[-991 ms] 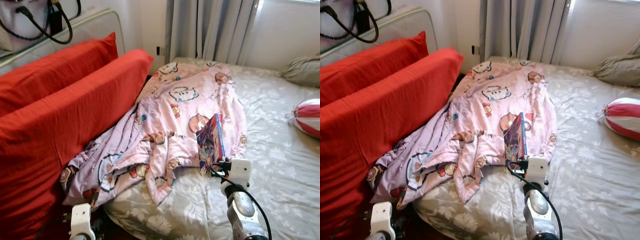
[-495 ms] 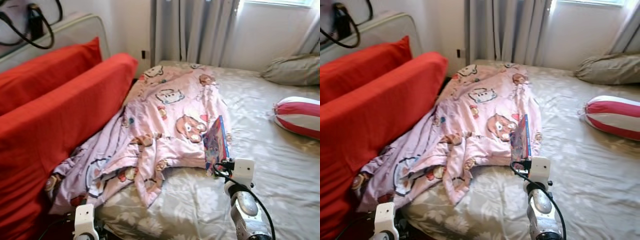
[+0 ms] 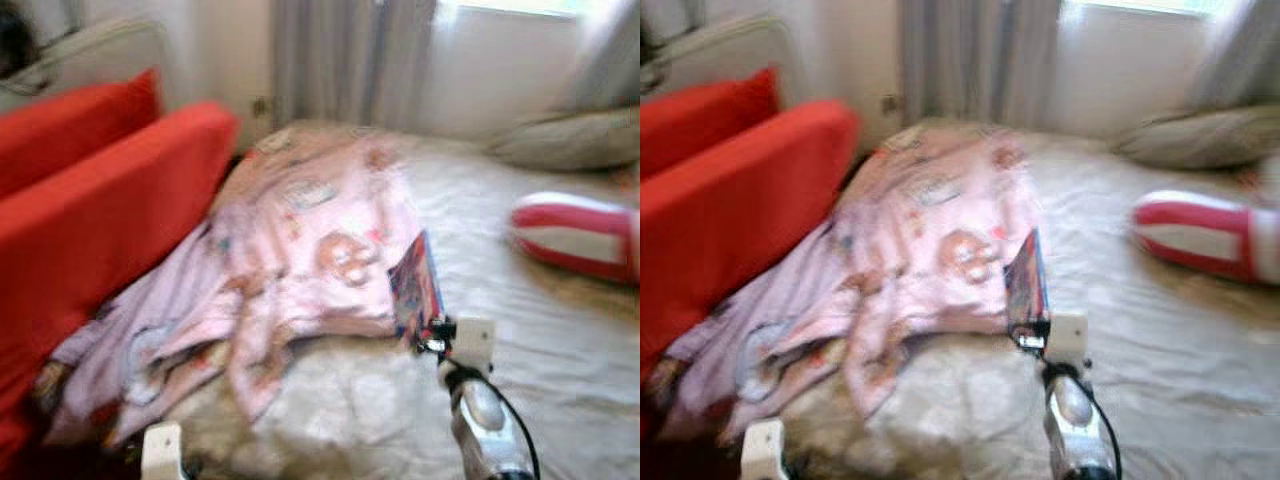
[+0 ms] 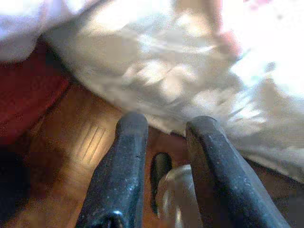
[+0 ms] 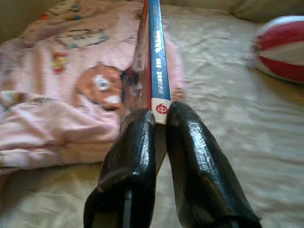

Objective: Clean up the room

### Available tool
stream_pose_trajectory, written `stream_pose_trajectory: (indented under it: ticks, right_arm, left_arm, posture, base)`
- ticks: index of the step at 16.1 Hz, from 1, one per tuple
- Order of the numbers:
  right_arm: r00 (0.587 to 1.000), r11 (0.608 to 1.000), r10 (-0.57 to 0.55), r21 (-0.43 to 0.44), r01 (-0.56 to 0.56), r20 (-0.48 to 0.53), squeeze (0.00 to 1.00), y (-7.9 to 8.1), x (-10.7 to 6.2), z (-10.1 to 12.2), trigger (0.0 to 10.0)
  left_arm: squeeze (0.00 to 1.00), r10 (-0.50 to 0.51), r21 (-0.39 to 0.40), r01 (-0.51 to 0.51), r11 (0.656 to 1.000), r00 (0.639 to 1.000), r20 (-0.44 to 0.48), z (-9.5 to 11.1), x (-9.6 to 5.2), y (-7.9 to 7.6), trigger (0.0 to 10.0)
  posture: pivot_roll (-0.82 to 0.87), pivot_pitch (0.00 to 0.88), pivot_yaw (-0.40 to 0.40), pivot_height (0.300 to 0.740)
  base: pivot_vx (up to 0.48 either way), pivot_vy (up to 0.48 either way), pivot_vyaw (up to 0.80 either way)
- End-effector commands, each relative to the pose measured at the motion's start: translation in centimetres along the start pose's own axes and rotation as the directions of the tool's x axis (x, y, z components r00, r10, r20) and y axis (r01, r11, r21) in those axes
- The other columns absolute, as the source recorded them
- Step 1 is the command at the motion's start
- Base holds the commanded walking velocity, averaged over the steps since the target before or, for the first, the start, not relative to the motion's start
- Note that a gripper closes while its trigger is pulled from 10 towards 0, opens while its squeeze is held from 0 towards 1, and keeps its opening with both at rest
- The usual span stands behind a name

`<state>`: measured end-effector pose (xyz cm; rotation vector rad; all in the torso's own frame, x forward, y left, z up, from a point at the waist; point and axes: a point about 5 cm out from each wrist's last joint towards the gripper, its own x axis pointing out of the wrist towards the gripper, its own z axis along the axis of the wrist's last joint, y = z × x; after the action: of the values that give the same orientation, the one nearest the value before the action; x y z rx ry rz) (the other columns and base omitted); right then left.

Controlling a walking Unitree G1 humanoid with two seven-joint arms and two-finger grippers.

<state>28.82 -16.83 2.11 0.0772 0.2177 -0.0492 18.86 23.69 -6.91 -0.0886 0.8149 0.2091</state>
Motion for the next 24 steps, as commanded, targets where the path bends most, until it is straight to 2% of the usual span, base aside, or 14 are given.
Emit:
stream_pose_trajectory:
  ticks: [1, 24]
  right_arm:
    - [0.998, 1.0, -0.029, 0.003, 0.029, 0.055, 0.0, -0.92, 0.06, 1.05, 10.0]
    - [0.999, 1.0, -0.011, -0.016, 0.012, 0.031, 0.0, -0.58, -0.41, 0.72, 10.0]
  left_arm:
    - [0.0, -0.011, 0.0, 0.011, 1.0, 1.0, -0.012, -0.19, 0.05, -0.54, 10.0]
    - [0.0, -0.014, 0.001, 0.014, 1.0, 1.0, -0.016, -0.47, -0.04, -0.54, 10.0]
  posture:
    - [0.01, 0.0, -0.044, 0.74]
    - [0.0, 0.0, -0.035, 0.74]
  base:
    - [0.0, -0.382, -0.67]
    - [0.0, -0.383, 0.0]
